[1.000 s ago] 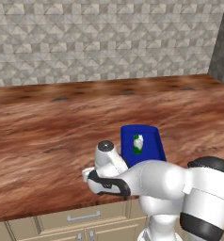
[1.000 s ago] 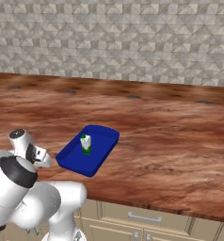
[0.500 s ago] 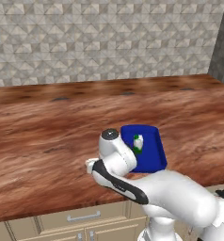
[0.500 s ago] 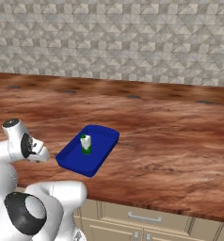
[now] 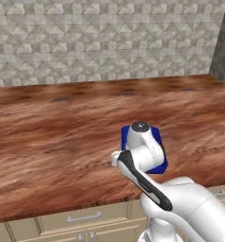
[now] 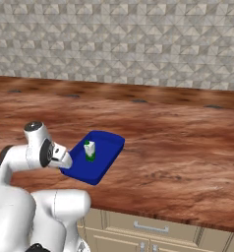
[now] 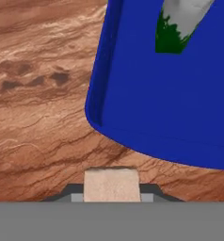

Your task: Take out the milk from the fridge and place it on the tray on the counter. Then take the sugar cube near the tray and place it in the tray.

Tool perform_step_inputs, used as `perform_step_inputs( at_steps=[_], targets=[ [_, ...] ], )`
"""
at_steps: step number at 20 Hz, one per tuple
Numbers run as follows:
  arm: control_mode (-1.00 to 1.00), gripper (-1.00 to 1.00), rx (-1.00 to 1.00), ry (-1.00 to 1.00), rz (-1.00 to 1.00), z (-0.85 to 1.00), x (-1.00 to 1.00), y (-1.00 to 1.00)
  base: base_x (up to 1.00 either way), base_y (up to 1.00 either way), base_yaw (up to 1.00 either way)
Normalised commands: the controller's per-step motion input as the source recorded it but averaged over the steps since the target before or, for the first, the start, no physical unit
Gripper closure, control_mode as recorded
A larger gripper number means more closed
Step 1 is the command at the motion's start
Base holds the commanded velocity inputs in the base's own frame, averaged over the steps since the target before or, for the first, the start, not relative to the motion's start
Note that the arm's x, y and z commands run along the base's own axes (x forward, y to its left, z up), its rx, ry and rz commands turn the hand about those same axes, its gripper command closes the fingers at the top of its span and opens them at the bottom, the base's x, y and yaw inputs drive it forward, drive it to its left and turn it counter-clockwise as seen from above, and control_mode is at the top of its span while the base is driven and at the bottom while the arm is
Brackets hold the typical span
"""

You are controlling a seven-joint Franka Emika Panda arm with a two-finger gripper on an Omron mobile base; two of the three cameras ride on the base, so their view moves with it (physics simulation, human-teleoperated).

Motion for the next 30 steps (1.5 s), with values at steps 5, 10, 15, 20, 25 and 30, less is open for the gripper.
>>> perform_step_inputs(
  at_steps=[5,10,15,20,25,30],
  targets=[
    [-1.0,1.0,0.0,-0.01,-0.01,0.0,0.07,-0.62,0.0,0.0,0.0],
    [-1.0,1.0,0.0,-0.05,0.0,0.12,0.22,-0.44,0.0,0.0,0.0],
    [-1.0,1.0,0.0,0.0,0.0,0.08,0.21,-0.33,0.0,0.0,0.0],
    [-1.0,1.0,0.0,0.0,0.0,-0.08,0.07,-0.19,0.0,0.0,0.0],
    [-1.0,1.0,0.0,0.0,0.0,-0.16,0.04,-0.1,0.0,0.0,0.0],
    [-1.0,1.0,0.0,-0.01,0.0,-0.22,0.04,-0.02,0.0,0.0,0.0]
  ],
)
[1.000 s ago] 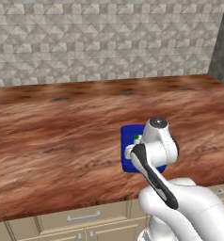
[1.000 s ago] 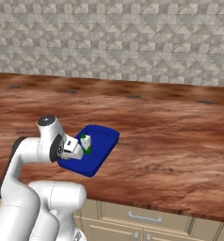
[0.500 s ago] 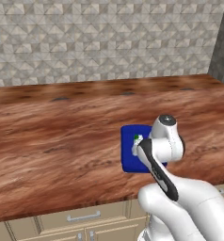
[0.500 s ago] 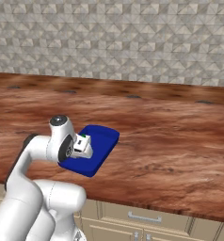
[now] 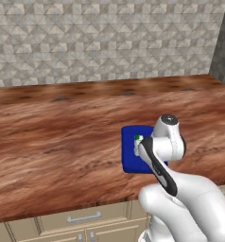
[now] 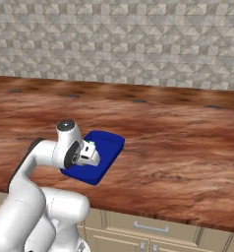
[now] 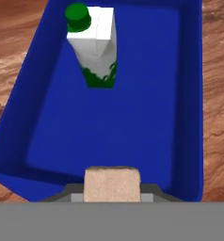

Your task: Take out the milk from the fridge and place it on the tray on the counter. Then take the sugar cube near the tray and place it in the tray.

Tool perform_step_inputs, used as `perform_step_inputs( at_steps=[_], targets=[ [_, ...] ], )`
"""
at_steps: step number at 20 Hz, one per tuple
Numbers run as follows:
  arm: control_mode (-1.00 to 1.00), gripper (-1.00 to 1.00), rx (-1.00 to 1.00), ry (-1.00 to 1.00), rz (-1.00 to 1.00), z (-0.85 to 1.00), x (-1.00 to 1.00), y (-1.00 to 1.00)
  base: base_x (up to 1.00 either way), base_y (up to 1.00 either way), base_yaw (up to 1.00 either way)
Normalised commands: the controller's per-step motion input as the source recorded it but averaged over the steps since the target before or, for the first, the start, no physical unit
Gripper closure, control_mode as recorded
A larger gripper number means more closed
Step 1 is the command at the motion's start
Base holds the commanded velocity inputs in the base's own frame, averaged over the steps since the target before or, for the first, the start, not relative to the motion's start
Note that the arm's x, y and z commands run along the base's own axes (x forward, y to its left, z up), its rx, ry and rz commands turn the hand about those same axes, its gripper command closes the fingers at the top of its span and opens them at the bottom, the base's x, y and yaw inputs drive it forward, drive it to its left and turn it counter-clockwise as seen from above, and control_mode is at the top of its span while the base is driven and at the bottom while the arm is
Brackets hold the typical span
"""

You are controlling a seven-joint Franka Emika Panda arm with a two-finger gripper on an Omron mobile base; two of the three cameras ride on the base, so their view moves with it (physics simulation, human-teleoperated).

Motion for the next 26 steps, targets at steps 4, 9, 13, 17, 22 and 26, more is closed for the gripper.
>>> perform_step_inputs(
  at_steps=[4,9,13,17,22,26],
  targets=[
    [-1.0,1.0,0.0,-0.02,0.0,-0.27,0.08,-0.04,0.0,0.0,0.0],
    [-1.0,1.0,0.0,0.0,0.0,-0.38,0.03,-0.04,0.0,0.0,0.0],
    [-1.0,1.0,0.0,0.0,0.01,-0.45,-0.05,-0.08,0.0,0.0,0.0],
    [-1.0,1.0,0.0,0.0,0.13,-0.2,0.03,-0.13,0.0,0.0,0.0],
    [-1.0,1.0,0.0,-0.01,0.17,-0.21,0.1,-0.13,0.0,0.0,0.0],
    [-1.0,1.0,0.0,-0.05,0.16,-0.34,0.02,0.0,0.0,0.0,0.0]
  ],
)
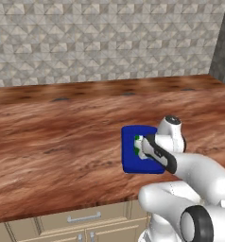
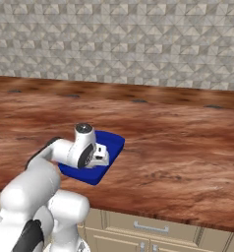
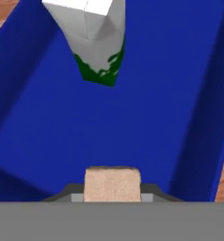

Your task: Take out the milk from the fridge and place it on the tray on the counter. Then take the sugar cube near the tray and place it in the tray.

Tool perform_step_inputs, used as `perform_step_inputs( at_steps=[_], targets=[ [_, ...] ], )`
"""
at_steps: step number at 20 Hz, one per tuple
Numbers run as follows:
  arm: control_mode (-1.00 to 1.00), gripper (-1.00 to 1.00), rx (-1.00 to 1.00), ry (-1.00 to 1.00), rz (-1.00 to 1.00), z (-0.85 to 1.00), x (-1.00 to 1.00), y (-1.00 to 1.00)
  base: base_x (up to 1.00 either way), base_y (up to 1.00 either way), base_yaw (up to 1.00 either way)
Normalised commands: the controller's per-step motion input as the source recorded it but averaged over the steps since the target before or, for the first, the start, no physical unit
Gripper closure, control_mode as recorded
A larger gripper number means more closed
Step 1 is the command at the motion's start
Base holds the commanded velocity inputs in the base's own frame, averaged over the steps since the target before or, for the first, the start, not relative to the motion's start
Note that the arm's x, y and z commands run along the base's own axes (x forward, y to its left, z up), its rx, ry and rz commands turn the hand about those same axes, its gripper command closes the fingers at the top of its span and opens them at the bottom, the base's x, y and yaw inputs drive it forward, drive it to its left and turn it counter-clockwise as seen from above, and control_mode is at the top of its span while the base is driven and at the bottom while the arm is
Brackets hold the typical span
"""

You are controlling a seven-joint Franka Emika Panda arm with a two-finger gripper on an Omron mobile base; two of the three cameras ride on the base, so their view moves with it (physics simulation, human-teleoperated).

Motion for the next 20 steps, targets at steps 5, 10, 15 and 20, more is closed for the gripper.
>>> perform_step_inputs(
  at_steps=[5,10,15,20],
  targets=[
    [-1.0,1.0,-0.01,-0.07,0.06,-0.38,0.0,0.05,0.0,0.0,0.0],
    [-1.0,1.0,-0.03,-0.04,0.0,-0.32,0.0,0.21,0.0,0.0,0.0],
    [-1.0,1.0,-0.03,-0.01,0.0,-0.34,0.0,0.25,0.0,0.0,0.0],
    [-1.0,1.0,0.0,0.0,0.0,-0.39,0.0,0.06,0.0,0.0,0.0]
  ],
)
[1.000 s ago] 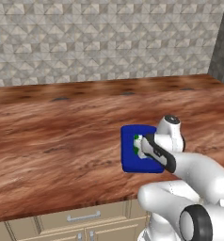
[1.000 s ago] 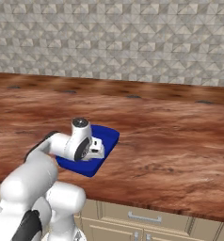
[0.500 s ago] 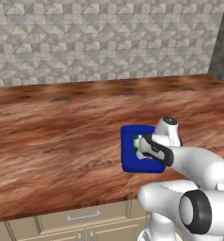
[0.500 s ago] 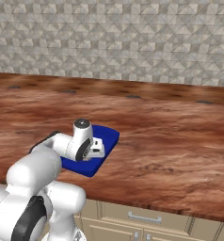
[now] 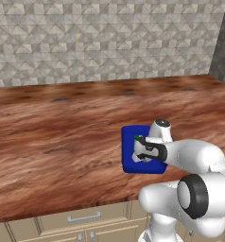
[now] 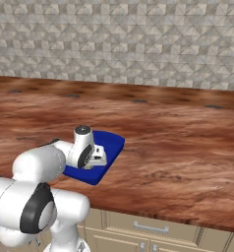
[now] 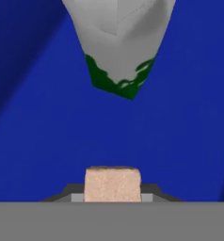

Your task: Take out the milk from the fridge and place it on the tray on the counter. Then take the sugar cube near the tray and place it in the tray.

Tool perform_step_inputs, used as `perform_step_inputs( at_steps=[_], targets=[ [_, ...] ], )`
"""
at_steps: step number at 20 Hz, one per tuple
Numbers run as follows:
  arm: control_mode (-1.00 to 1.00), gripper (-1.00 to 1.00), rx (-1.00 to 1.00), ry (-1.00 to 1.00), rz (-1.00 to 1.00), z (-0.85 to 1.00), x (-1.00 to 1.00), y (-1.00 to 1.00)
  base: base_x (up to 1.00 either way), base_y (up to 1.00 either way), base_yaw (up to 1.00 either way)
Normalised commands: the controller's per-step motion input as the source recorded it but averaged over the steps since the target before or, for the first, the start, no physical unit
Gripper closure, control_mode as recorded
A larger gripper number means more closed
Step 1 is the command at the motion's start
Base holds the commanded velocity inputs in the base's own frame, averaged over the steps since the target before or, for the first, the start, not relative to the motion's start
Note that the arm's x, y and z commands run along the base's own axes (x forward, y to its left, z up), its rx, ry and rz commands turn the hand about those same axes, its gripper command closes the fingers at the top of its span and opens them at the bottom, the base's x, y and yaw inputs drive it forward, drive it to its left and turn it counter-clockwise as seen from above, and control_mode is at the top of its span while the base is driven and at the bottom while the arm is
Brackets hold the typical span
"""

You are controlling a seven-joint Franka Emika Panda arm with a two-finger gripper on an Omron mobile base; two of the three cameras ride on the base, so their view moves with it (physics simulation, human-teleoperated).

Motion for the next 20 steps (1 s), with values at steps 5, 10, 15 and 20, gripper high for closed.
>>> perform_step_inputs(
  at_steps=[5,10,15,20],
  targets=[
    [-1.0,1.0,0.0,0.0,0.0,-0.34,0.0,0.0,0.0,0.0,0.0],
    [-1.0,1.0,0.0,0.0,0.0,-0.28,0.0,0.03,0.0,0.0,0.0],
    [-1.0,-1.0,0.0,-0.08,0.0,0.0,-0.07,0.07,0.0,0.0,0.0],
    [-1.0,-1.0,0.0,-0.09,0.0,0.09,-0.07,0.03,0.0,0.0,0.0]
  ],
)
